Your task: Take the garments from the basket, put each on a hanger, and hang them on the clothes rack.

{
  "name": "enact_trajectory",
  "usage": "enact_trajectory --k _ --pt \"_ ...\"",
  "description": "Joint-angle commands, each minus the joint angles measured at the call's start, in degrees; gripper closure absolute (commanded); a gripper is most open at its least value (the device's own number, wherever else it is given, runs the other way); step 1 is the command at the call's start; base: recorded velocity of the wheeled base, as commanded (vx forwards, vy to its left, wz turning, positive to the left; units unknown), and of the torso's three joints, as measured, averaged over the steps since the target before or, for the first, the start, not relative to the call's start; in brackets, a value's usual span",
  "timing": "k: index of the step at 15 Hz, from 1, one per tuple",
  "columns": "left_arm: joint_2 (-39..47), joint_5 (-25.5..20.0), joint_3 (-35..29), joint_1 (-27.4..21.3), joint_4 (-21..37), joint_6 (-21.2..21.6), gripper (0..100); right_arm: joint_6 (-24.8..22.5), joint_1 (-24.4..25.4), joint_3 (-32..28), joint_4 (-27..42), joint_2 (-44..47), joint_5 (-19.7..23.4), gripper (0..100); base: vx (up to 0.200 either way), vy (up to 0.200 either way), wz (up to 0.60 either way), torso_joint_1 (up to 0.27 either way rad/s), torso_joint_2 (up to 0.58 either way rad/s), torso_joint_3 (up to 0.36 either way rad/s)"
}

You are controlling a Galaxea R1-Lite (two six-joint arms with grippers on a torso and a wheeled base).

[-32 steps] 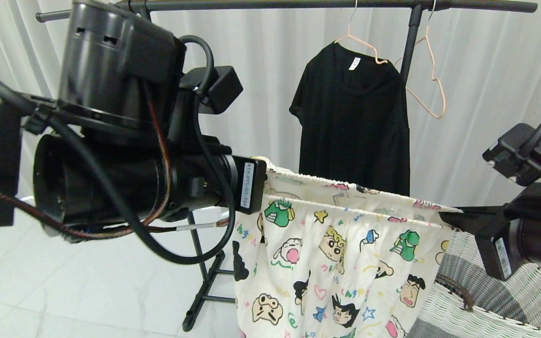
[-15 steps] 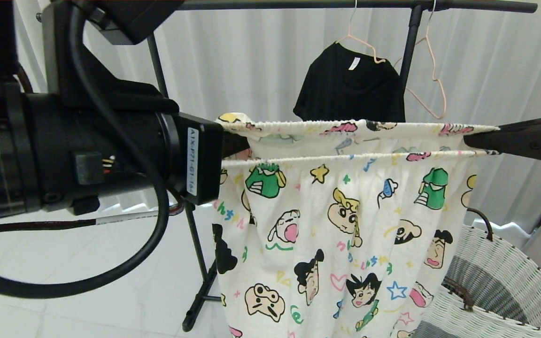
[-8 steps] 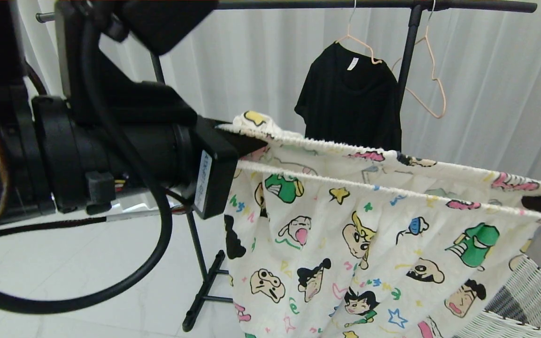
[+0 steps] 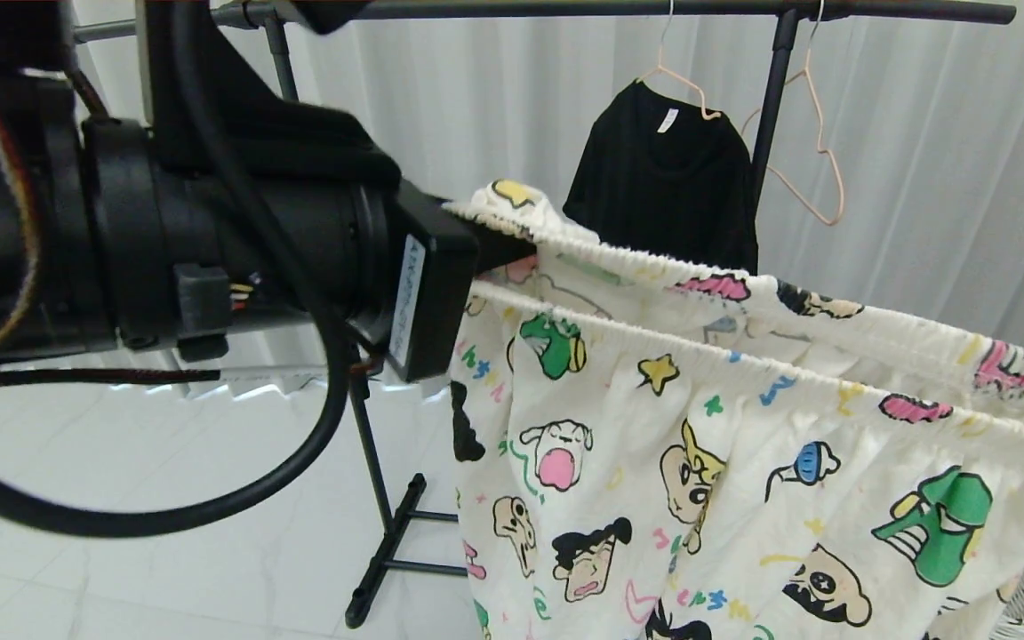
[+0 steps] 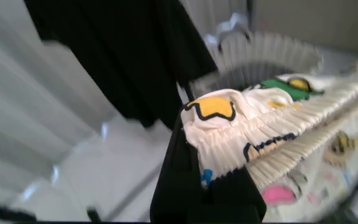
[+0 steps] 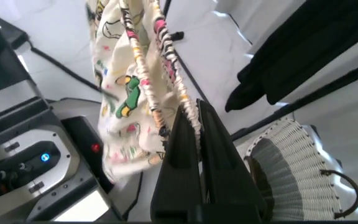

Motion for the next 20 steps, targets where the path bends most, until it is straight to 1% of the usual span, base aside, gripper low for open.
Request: enact_trajectory --k 1,2,3,4,6,7,8,10,11,14,16,17,18,19,20 --pt "-2.7 -0.4 -1.6 -0.6 4.5 -2.3 100 0.4 -3.1 0.0 -2.4 2.1 0.2 100 0.000 0.000 0.00 0.000 0.00 0.000" --pt "-5.6 -2.3 -3.1 -1.1 11.5 -8.7 100 1.0 -6.3 -0.8 -7.9 5.6 0.5 100 0.000 0.000 0.00 0.000 0.00 0.000" --pt "-7.4 -3.0 -3.4 -1.3 13.9 -12.9 100 1.8 -7.5 -2.3 -10.0 8.0 0.8 100 0.000 0.000 0.00 0.000 0.00 0.000" --pt "-9.7 -3.1 -3.4 -2.4 16.0 -16.9 100 2.8 -8.3 -5.2 -11.3 10.9 2.1 100 0.000 0.000 0.00 0.000 0.00 0.000" --pt "-13.7 -3.1 -3.1 -5.2 19.3 -23.1 100 3.0 -9.3 -12.4 -11.3 16.4 5.4 100 0.000 0.000 0.00 0.000 0.00 0.000" --pt "-15.0 -3.0 -2.8 -7.7 20.4 -25.0 100 3.0 -9.4 -15.9 -11.3 19.1 5.9 100 0.000 0.000 0.00 0.000 0.00 0.000" --pt "-15.8 -3.0 -1.9 -9.3 20.5 -25.7 100 2.9 -9.4 -18.9 -11.3 21.5 6.3 100 0.000 0.000 0.00 0.000 0.00 0.000" --pt "-16.6 -2.7 -0.2 -12.2 20.4 -25.7 100 2.8 -9.3 -22.5 -11.3 24.0 6.3 100 0.000 0.000 0.00 0.000 0.00 0.000" --pt "-16.6 -2.5 0.1 -13.3 20.4 -25.7 100 2.7 -9.2 -23.0 -11.3 24.4 6.3 100 0.000 0.000 0.00 0.000 0.00 0.000" --pt "-16.1 -2.3 0.1 -13.4 20.4 -25.5 100 2.7 -9.2 -22.9 -10.8 23.9 6.2 100 0.000 0.000 0.00 0.000 0.00 0.000" --pt "-14.9 -2.2 -0.4 -12.9 20.4 -24.8 100 2.7 -9.3 -22.9 -8.5 22.3 5.9 100 0.000 0.000 0.00 0.000 0.00 0.000" --pt "-12.5 -1.8 -1.2 -7.8 20.1 -20.8 100 2.8 -9.5 -22.9 -4.0 19.8 5.9 100 0.000 0.000 0.00 0.000 0.00 0.000" --pt "-10.8 -1.7 -1.5 -4.1 20.0 -16.8 100 2.8 -9.5 -22.9 -1.8 18.5 5.9 100 0.000 0.000 0.00 0.000 0.00 0.000" --pt "-8.9 -1.7 -2.1 0.1 19.0 -10.8 100 2.9 -9.5 -22.7 1.1 16.9 5.9 100 0.000 0.000 0.00 0.000 0.00 0.000" --pt "-6.2 -1.7 -2.7 3.3 14.7 -5.6 100 2.9 -9.5 -22.7 4.0 15.2 5.9 100 0.000 0.000 0.00 0.000 0.00 0.000"
